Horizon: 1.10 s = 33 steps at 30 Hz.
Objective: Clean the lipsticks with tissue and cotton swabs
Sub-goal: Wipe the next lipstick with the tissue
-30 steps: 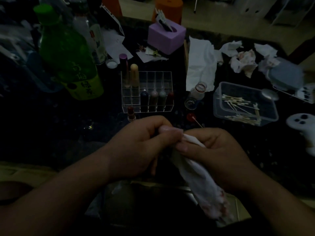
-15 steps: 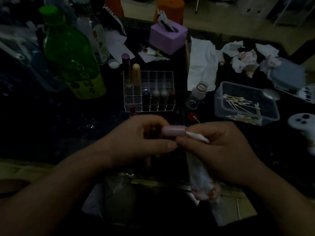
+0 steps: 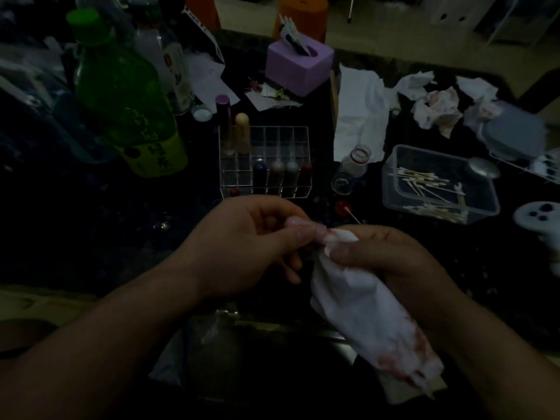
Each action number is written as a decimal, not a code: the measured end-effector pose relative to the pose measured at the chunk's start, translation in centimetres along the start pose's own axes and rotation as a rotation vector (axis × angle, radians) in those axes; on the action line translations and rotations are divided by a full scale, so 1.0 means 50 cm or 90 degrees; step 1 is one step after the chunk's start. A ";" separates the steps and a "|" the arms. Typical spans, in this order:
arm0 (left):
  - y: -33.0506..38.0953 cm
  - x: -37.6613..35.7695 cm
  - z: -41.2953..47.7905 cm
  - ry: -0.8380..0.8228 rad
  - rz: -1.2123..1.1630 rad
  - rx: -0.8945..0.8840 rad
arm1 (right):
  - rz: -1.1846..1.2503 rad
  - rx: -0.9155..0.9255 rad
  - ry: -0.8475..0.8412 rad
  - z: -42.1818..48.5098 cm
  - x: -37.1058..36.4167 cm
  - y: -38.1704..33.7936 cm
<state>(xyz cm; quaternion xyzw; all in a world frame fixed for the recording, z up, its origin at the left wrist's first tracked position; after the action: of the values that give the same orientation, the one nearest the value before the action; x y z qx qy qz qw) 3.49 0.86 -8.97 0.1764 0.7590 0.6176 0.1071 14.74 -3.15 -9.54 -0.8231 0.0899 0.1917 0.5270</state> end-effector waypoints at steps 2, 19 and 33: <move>0.011 0.008 -0.003 0.018 0.035 -0.045 | 0.038 -0.048 0.015 0.003 0.004 0.016; 0.068 0.022 -0.028 0.133 0.263 -0.319 | 0.040 -0.027 0.031 -0.003 0.004 0.006; -0.042 -0.033 -0.013 0.004 -0.223 0.168 | -0.313 0.232 0.151 -0.009 0.026 -0.044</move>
<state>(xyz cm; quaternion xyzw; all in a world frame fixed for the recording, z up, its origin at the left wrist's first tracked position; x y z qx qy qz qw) 4.46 -0.74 -10.98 0.0526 0.8527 0.4852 0.1865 16.79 -2.53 -8.05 -0.7287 -0.0177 -0.0574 0.6822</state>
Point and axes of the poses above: each hand's wrist, its own z-axis towards the middle knuckle, its own x-axis out of the back of the hand, y = z × x, the point moved 9 cm from there along z, towards the middle knuckle, and after that the axes turned 8 degrees about y, right-handed, at the moved point
